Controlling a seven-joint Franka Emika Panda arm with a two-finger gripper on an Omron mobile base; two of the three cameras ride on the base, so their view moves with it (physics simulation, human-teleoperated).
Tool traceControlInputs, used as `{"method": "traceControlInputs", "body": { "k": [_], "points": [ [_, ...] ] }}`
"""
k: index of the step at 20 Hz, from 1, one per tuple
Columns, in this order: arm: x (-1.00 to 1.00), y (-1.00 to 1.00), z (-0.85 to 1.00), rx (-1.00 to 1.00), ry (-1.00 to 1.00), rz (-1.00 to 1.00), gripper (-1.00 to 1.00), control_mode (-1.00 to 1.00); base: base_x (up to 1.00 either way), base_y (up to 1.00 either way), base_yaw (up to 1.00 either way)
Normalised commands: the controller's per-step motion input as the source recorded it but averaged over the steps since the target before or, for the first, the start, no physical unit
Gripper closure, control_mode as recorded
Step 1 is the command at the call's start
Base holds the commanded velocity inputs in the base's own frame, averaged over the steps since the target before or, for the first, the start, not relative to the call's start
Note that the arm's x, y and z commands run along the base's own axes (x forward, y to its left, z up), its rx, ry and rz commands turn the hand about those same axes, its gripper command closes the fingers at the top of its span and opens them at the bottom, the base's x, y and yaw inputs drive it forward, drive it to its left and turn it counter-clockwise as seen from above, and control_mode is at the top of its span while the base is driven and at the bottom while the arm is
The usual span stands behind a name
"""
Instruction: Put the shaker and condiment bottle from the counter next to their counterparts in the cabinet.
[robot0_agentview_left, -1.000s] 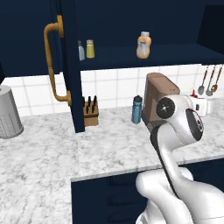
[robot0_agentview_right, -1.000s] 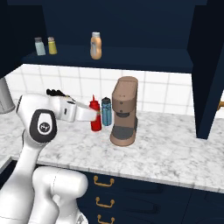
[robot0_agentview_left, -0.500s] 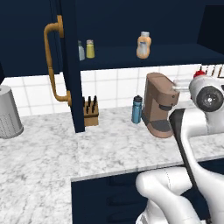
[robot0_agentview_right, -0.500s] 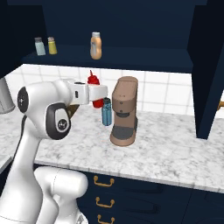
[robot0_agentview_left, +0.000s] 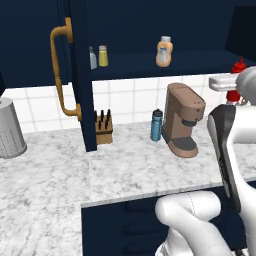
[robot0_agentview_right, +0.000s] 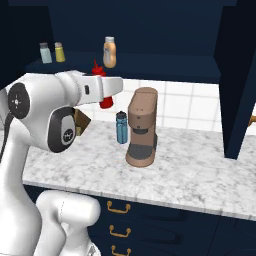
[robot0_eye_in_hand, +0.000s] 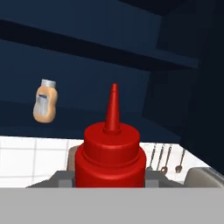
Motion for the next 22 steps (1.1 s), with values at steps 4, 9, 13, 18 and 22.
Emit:
{"method": "traceControlInputs", "body": {
  "k": [4, 9, 13, 18, 22],
  "points": [
    [-0.19, 0.30, 0.01, 0.01, -0.02, 0.03, 1.00, -1.00, 0.00, 0.00, 0.00],
    [-0.01, 0.02, 0.51, 0.12, -0.03, 0.00, 1.00, -1.00, 0.00, 0.00, 0.00],
    [0.03, 0.00, 0.21, 0.17, -0.07, 0.07, 1.00, -1.00, 0.00, 0.00, 0.00],
    [0.03, 0.00, 0.02, 0.09, -0.17, 0.08, 1.00, -1.00, 0.00, 0.00, 0.00],
    [0.14, 0.04, 0.05, 0.01, -0.12, 0.04, 1.00, -1.00, 0.00, 0.00, 0.00]
  ]
}}
